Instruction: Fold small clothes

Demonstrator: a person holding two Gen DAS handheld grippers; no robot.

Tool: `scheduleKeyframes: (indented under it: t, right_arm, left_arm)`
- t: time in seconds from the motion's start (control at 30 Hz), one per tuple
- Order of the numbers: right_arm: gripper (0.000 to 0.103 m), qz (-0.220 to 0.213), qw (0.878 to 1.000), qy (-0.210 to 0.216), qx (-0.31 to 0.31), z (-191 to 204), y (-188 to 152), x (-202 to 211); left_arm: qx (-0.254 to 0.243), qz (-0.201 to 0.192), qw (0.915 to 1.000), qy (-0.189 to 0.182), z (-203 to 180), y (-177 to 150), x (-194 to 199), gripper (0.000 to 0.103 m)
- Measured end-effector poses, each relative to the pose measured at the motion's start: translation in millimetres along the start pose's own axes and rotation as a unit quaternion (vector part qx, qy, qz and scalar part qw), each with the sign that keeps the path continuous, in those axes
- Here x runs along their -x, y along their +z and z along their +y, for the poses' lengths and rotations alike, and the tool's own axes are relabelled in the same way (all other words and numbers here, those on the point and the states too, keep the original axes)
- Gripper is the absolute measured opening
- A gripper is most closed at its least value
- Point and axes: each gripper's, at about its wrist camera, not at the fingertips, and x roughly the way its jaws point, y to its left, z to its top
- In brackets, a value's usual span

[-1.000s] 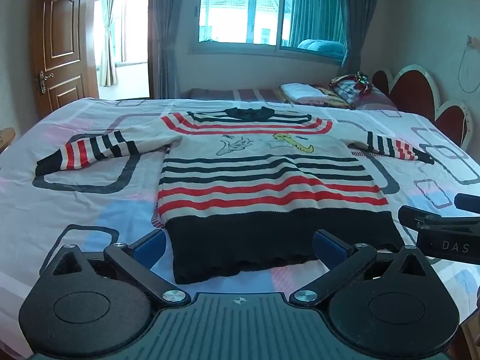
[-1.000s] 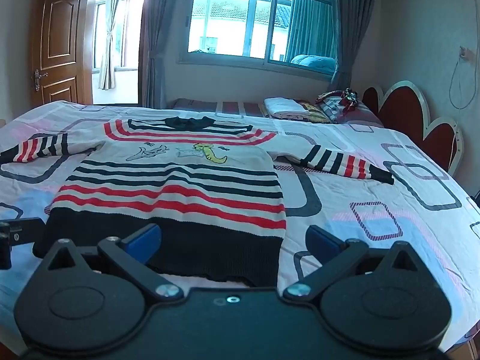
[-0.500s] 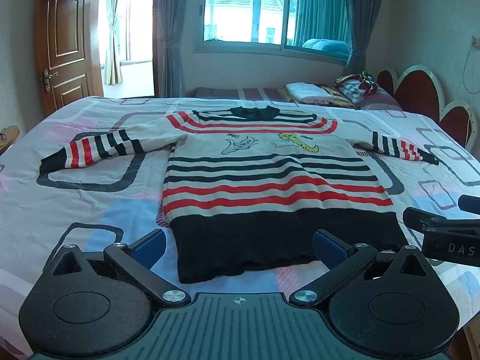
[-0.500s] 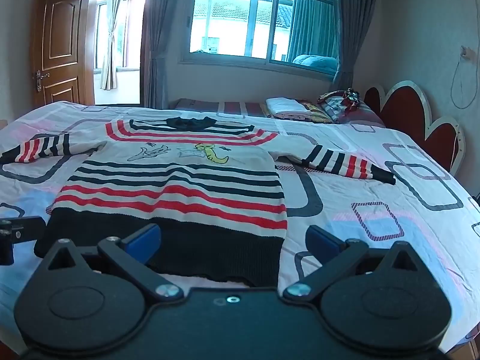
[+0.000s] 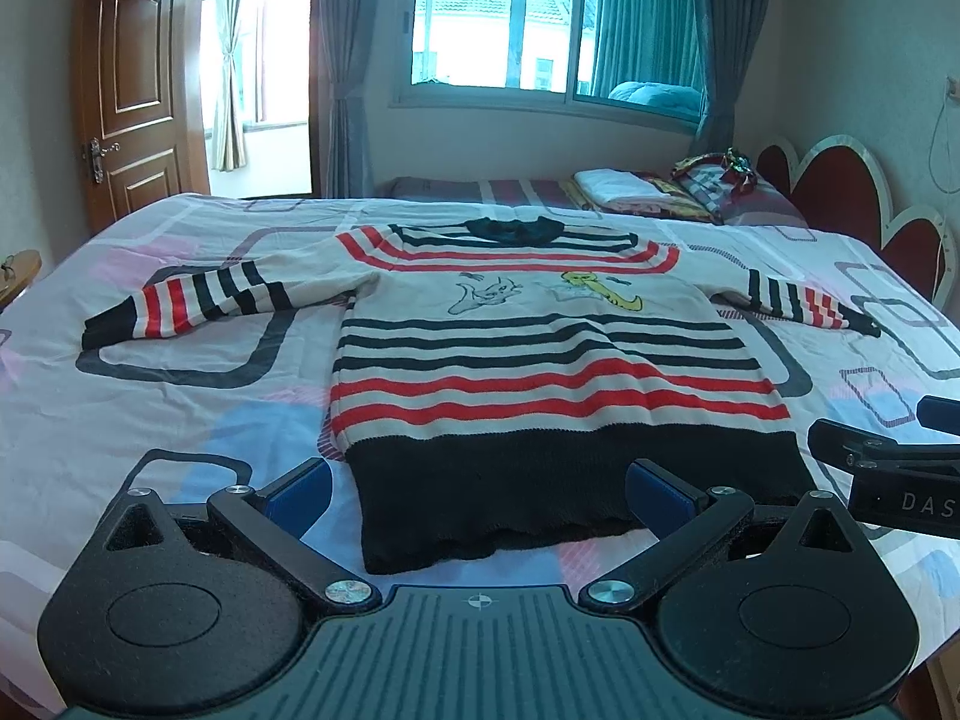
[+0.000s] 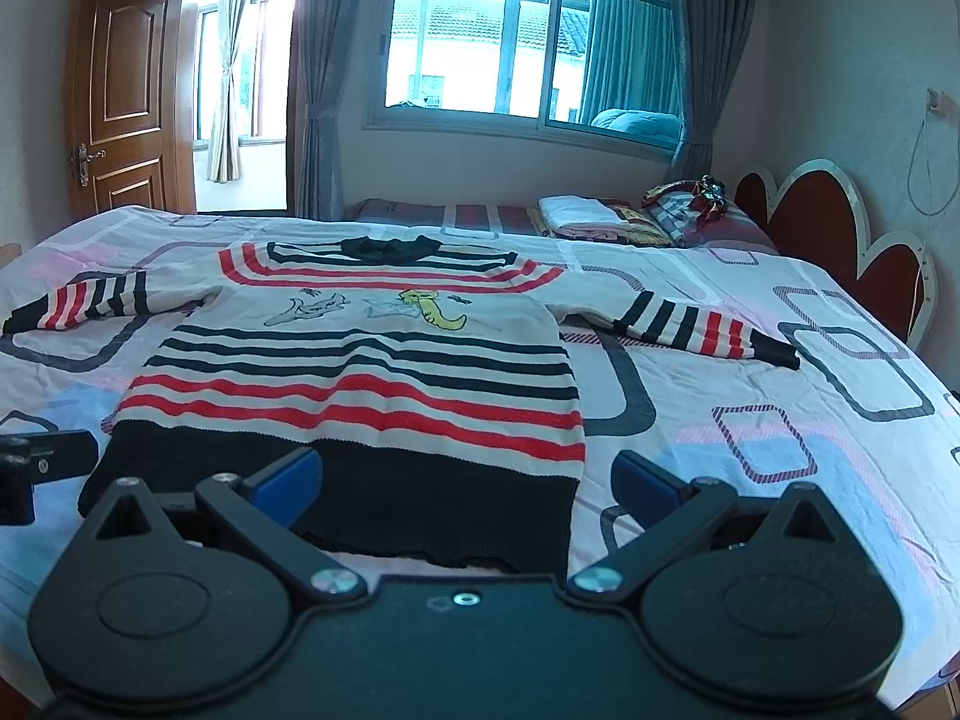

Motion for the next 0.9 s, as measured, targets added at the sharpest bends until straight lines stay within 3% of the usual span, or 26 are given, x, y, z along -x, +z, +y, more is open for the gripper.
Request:
scheduleKeyframes:
  t: [0.9]
  right_arm:
    - [0.102,-0.002,1.000,0.005,0.002,3.9,2.8,0.2]
  left_arm:
    - [0.000,-0.001,1.0000,0.000,0.6,2.0,0.0,0.103]
